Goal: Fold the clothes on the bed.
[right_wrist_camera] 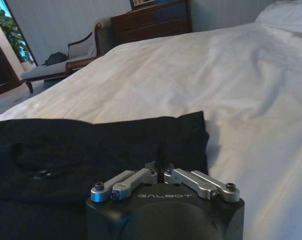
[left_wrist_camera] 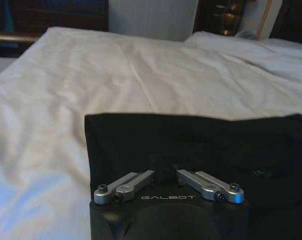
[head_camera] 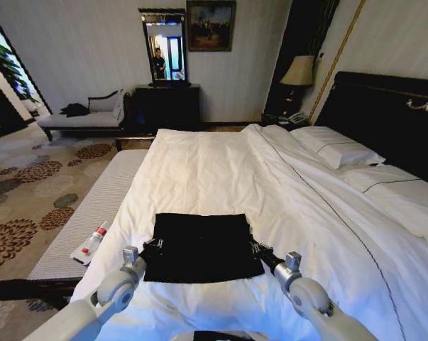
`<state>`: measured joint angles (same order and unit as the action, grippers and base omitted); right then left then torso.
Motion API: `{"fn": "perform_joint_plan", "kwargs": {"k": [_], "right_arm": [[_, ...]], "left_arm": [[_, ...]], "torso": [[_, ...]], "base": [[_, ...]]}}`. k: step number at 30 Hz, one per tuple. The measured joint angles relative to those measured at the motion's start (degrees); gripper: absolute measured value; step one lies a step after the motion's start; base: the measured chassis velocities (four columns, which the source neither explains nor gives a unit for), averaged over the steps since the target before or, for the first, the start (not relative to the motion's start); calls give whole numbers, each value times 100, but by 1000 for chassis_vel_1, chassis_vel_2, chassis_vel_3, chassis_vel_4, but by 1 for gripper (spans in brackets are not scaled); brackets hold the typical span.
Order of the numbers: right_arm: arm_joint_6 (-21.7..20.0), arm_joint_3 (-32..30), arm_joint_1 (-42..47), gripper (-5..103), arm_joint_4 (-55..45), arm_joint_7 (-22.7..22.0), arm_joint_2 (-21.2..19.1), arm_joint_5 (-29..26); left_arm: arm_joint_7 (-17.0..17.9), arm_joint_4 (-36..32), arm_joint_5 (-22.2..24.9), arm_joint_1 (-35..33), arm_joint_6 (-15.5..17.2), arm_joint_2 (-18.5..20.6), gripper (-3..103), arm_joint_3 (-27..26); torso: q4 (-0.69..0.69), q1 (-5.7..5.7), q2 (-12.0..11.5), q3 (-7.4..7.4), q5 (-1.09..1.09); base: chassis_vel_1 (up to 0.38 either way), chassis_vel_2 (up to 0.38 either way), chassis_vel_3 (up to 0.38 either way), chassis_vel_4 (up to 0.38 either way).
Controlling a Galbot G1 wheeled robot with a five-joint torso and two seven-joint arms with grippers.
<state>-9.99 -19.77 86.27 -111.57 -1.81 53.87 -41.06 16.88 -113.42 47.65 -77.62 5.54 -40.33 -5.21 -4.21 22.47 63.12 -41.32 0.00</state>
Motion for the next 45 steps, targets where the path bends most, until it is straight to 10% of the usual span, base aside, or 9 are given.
{"fn": "perform_joint_plan", "kwargs": {"k": [13,31,40,45], "right_arm": [[41,-18,212,-1,20,139,38,202],[-24,-1128,838,63,-792,121,-404,-977],[-489,-953,-281,98,-454,-252,-578,-1918],[-608,-854,-469,100,-397,-316,-603,-1995]], "left_arm": [[261,101,-160,-225,45,-24,-2,0],[327,-388,162,-701,172,404,62,-889],[241,612,966,897,336,37,98,-545],[116,1386,1386,1663,463,-243,103,-278]], "torso": [[0,0,-1,0,0],[1,0,0,0,1],[-1,1,-1,-1,2],[-2,1,-1,-1,0]], "base": [[0,0,0,0],[0,0,0,0],[0,0,0,0],[0,0,0,0]]}}
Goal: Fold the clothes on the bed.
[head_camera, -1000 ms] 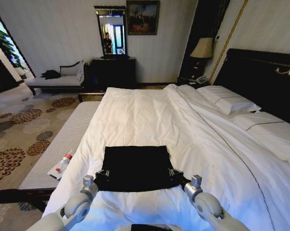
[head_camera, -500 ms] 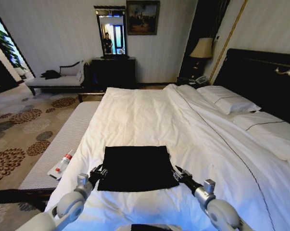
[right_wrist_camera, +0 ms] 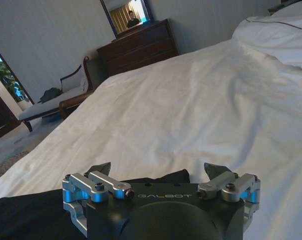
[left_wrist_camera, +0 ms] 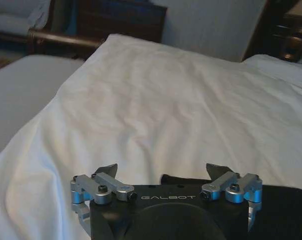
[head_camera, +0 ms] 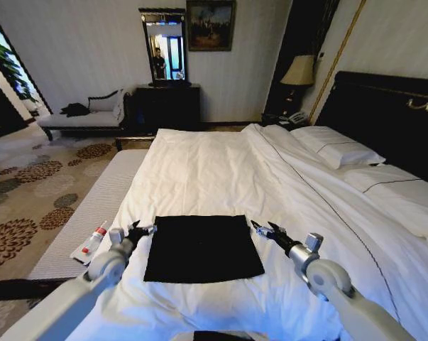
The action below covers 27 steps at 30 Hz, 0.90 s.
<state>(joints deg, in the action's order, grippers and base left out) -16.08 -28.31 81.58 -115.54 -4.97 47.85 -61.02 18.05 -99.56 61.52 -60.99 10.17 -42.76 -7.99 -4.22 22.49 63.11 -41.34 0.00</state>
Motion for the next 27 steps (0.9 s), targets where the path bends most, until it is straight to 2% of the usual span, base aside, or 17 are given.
{"fn": "perform_joint_plan", "kwargs": {"k": [5,11,13,16,27], "right_arm": [[-88,159,-207,100,111,-22,-51,-78],[-124,171,-250,100,151,-23,-100,-142],[-136,171,-264,100,180,-23,-122,-164],[-145,171,-275,100,189,-22,-131,-186],[-149,163,-275,100,194,-21,-129,-209]], "left_arm": [[-176,421,-65,160,47,-178,98,60],[-321,670,-104,315,55,-460,94,134],[-366,726,-118,402,55,-555,85,230],[-381,831,-149,557,55,-676,79,387],[-396,1098,-150,846,48,-835,74,602]], "torso": [[5,0,0,0,1],[1,0,0,1,0],[2,0,0,0,0],[1,0,0,1,2],[2,0,0,1,1]], "base": [[0,0,0,0],[0,0,0,0],[0,0,0,0],[0,0,0,0],[0,0,0,0]]}}
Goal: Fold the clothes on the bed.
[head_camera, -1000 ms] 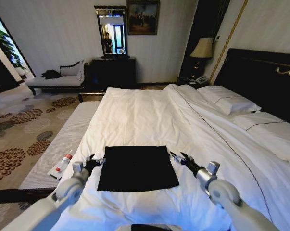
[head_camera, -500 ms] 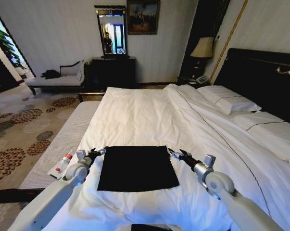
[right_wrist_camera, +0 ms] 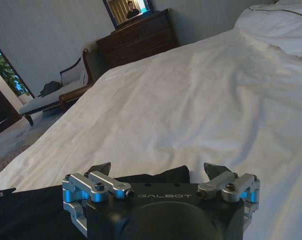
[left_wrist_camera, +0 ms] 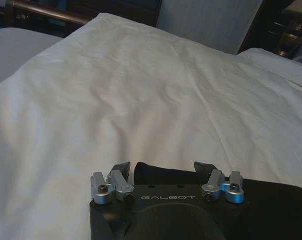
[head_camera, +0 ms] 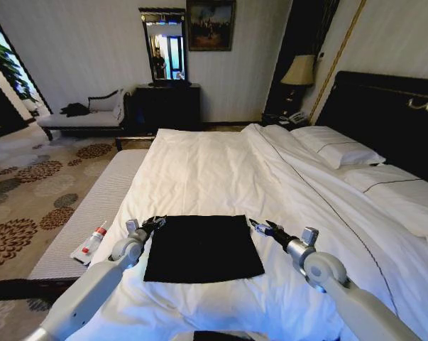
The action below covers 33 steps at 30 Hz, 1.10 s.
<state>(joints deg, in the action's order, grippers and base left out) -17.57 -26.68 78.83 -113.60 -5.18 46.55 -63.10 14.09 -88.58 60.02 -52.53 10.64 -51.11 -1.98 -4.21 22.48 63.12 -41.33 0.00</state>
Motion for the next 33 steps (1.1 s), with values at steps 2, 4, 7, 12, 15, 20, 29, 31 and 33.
{"fn": "perform_joint_plan", "kwargs": {"k": [2,4,7,12,15,20,29,31,33], "right_arm": [[0,-9,8,100,-10,-1,-14,-12],[0,-18,10,100,-24,-2,-22,-27],[0,-40,13,100,-53,-21,-43,-70],[-2,-55,13,100,-76,-48,-52,-109],[-4,-57,14,100,-77,-58,-54,-115],[-15,-19,-12,100,-59,-89,-42,-134],[-139,93,-122,100,125,-124,42,-235],[-141,126,-180,100,218,-130,52,-267],[-153,156,-245,100,294,-137,73,-339]], "left_arm": [[0,52,7,49,0,-46,73,34],[0,76,9,65,-1,-58,73,55],[1,140,5,93,-1,-72,72,109],[57,164,-2,78,21,-102,68,112],[77,154,-31,35,35,-95,66,94],[85,106,-38,-35,44,-42,55,26],[57,161,-34,31,33,-76,23,44],[53,184,-33,33,30,-101,11,61],[51,195,-36,20,23,-120,6,67]], "torso": [[0,-1,0,0,0],[0,-1,0,0,0],[0,-1,0,0,0],[0,-1,1,1,0],[0,-1,1,0,0],[1,-1,1,0,-1],[-1,-1,1,0,0],[0,-1,1,0,0],[0,-1,1,0,0]], "base": [[0,0,0,0],[0,0,0,0],[0,0,0,0],[0,0,0,0],[0,0,0,0],[0,0,0,0],[0,0,0,0],[0,0,0,0],[0,0,0,0]]}}
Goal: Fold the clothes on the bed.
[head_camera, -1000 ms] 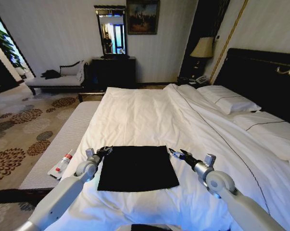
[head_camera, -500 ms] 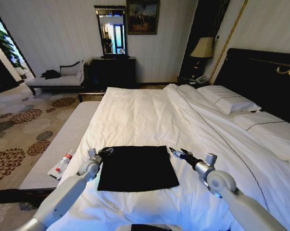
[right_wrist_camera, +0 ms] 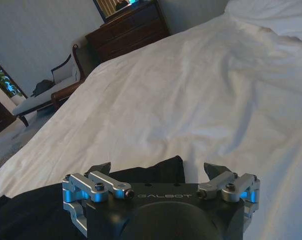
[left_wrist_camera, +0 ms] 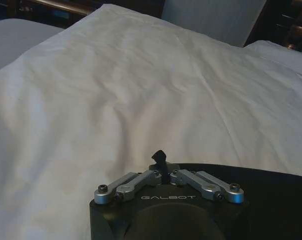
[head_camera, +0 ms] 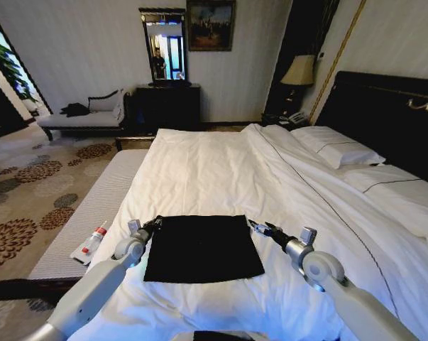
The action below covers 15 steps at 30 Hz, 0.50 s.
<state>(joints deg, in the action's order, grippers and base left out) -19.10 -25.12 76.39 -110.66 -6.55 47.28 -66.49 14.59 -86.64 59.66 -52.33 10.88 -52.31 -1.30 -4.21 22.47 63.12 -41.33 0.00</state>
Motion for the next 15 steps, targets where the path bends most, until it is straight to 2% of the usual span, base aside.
{"fn": "perform_joint_plan", "kwargs": {"k": [1,2,10,12,13,15], "right_arm": [[0,0,0,100,0,0,0,0],[-16,27,-47,100,37,-4,19,-53],[-193,485,-761,100,472,37,157,-527],[-300,627,-1042,100,659,181,206,-631],[-411,979,-1483,100,1173,462,310,-582],[-417,1045,-1557,100,1311,497,342,-549]], "left_arm": [[0,0,0,0,0,0,6,0],[0,0,0,-10,-1,-4,1,7],[54,-88,89,47,-13,58,1,104],[73,-144,131,61,-17,127,1,140],[126,-154,134,84,-43,172,1,171],[141,-149,142,105,-43,172,1,183]], "torso": [[0,0,0,0,0],[0,0,0,0,0],[1,0,0,0,0],[1,0,0,0,0],[2,0,0,0,-1],[2,0,0,0,-1]], "base": [[0,0,0,0],[0,0,0,0],[0,0,0,0],[0,0,0,0],[0,0,0,0],[0,0,0,0]]}}
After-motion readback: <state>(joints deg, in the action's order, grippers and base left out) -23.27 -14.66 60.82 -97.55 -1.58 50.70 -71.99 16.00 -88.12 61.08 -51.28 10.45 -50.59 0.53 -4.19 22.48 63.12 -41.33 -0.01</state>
